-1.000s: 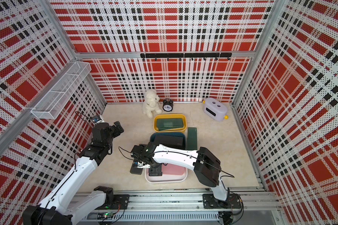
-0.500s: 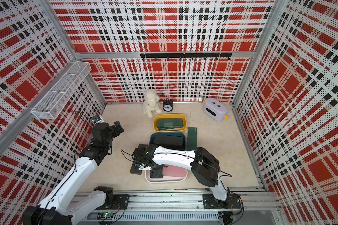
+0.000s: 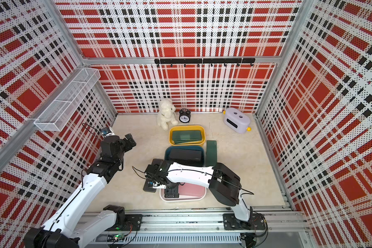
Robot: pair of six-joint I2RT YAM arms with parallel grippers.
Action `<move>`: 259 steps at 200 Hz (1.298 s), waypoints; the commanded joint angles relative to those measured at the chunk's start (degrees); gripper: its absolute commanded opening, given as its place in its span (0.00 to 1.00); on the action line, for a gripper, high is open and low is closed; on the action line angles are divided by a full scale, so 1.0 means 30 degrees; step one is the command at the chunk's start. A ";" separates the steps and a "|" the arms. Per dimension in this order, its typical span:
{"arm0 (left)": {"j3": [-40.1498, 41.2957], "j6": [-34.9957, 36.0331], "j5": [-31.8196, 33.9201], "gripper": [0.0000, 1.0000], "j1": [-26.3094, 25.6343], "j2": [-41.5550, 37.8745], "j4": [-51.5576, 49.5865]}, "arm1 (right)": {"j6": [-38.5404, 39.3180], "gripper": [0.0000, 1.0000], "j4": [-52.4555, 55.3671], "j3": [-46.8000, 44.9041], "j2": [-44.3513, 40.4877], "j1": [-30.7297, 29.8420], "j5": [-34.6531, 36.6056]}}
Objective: Place the pencil cases by color into the storage box
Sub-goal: Place the pencil case at the storage box.
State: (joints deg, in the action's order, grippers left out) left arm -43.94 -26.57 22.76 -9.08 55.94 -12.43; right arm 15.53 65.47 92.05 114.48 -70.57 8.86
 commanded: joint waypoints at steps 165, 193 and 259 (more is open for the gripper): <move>0.0402 0.0111 -0.0644 0.96 0.0141 -0.0174 0.0568 | -0.0780 0.92 -0.0610 -0.0016 -0.0871 -0.0353 0.0855; 0.0381 0.0120 -0.0725 0.95 0.0134 -0.0114 0.0597 | -0.1065 0.92 -0.1311 -0.0243 -0.1629 -0.0253 0.1409; 0.0380 0.0155 -0.0900 0.95 0.0130 0.0179 0.0662 | -0.2058 0.93 -0.2234 -0.0909 -0.3086 0.0671 0.2592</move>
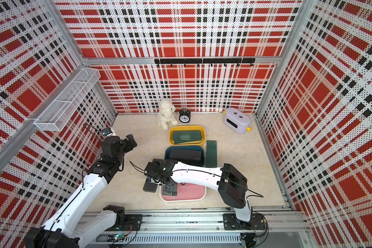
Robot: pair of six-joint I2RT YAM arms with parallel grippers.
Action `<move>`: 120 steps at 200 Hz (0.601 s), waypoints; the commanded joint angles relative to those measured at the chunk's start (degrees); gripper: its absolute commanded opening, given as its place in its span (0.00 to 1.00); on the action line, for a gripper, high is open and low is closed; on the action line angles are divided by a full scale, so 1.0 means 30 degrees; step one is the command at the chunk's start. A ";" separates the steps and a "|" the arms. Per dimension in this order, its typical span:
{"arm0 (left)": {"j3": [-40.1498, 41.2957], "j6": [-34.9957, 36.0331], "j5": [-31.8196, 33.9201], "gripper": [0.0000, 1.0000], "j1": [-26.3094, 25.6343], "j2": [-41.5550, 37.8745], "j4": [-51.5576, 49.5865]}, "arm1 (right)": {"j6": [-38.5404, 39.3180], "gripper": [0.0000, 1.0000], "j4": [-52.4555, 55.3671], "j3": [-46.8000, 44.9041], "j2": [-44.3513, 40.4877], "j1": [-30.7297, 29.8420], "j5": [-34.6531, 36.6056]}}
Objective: Place the pencil cases by color into the storage box
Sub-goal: Place the pencil case at the storage box.
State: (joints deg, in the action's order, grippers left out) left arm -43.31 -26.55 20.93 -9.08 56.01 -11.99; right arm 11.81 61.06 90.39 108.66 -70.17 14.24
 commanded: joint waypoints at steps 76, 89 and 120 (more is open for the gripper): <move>-0.0379 -0.0227 -0.1476 0.93 -0.1481 0.3010 -0.1076 | -0.2770 0.96 -0.5010 -0.3353 -0.6170 0.3836 0.2443; -0.0698 -0.0089 -0.1224 0.93 -0.2415 0.3327 -0.1664 | -0.2981 0.96 -0.5626 -0.3913 -0.7095 0.4498 0.2510; -0.1838 0.0878 -0.1592 0.92 -0.3280 0.3699 -0.3408 | -0.3056 0.97 -0.6642 -0.5272 -0.9064 0.5691 0.2319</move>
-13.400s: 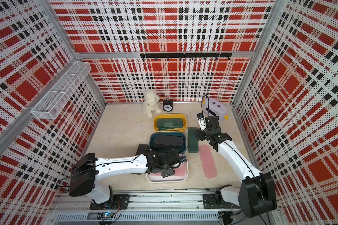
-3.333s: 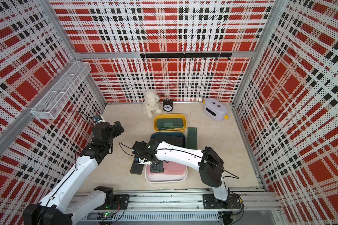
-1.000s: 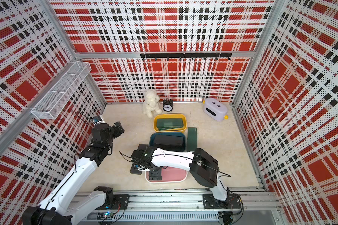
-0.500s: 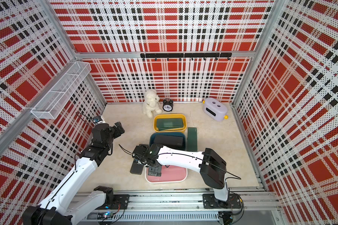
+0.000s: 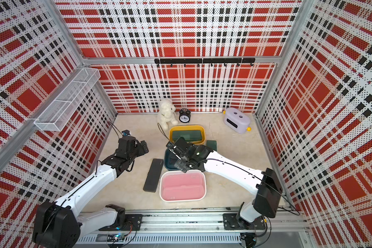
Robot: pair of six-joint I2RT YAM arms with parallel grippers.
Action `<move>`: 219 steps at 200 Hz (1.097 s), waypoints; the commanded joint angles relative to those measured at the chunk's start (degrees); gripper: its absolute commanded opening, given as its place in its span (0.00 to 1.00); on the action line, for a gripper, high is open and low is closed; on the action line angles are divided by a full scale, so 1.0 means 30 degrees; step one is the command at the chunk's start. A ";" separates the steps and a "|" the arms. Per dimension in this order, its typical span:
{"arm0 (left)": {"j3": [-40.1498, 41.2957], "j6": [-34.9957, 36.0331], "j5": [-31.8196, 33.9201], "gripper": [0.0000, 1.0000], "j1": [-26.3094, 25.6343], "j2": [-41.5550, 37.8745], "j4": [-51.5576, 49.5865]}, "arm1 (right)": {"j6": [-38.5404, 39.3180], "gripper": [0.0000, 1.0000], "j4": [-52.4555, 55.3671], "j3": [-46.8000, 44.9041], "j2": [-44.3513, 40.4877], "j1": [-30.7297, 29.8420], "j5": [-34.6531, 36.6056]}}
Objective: Place the pencil cases by color into the storage box
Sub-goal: Place the pencil case at the storage box, then pick up the pencil case from the center of the board.
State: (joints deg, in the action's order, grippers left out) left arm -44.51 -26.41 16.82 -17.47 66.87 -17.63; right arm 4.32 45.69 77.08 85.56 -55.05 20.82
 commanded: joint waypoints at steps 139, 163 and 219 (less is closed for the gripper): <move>-0.3803 0.2363 -0.3240 0.94 -0.2816 0.5141 -0.7366 | 0.0642 0.99 -0.2897 -0.4386 -0.6020 0.5326 -0.2802; -0.3482 0.2261 -0.3792 0.94 -0.3301 0.5623 -0.7362 | 0.0700 0.99 -0.2926 -0.4720 -0.6045 0.5636 -0.2900; -0.3238 0.1847 -0.3610 0.95 -0.3665 0.6923 -0.7203 | 0.0846 0.99 -0.2934 -0.4973 -0.6085 0.5809 -0.2922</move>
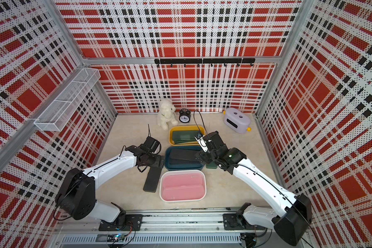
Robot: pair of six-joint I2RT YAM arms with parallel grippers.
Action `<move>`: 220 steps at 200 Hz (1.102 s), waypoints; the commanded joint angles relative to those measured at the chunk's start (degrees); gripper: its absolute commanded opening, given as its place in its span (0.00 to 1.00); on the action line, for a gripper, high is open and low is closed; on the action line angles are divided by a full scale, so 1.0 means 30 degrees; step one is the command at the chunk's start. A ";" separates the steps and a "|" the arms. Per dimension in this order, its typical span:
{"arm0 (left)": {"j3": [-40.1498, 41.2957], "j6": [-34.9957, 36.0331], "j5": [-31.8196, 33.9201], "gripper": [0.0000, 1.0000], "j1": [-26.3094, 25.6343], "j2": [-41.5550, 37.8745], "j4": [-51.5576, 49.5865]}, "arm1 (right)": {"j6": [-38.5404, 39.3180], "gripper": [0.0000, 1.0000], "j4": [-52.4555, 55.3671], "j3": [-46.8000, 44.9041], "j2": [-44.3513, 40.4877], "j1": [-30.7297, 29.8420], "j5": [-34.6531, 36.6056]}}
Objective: Place the pencil cases by color into the storage box
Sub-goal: Pick up the pencil case from the center of the board.
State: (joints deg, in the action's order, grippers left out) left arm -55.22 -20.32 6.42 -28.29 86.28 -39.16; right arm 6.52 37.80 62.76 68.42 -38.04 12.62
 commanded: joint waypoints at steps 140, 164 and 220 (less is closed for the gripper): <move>0.1615 -0.2022 -0.0439 0.99 -0.0383 0.1509 0.0320 | 0.0696 1.00 -0.0967 -0.1038 -0.0535 0.0287 -0.1321; 0.1810 -0.2196 -0.0390 0.99 -0.0416 0.1700 0.0382 | 0.0784 1.00 -0.1099 -0.1179 -0.0484 0.0292 -0.1453; 0.1847 -0.2369 -0.0290 0.95 -0.0513 0.2280 0.0452 | 0.0857 1.00 -0.1226 -0.1220 -0.0221 0.0372 -0.1547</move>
State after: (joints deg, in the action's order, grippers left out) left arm -50.39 -26.87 6.02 -29.12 91.85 -38.48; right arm 8.56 35.55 59.92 67.92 -37.36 8.58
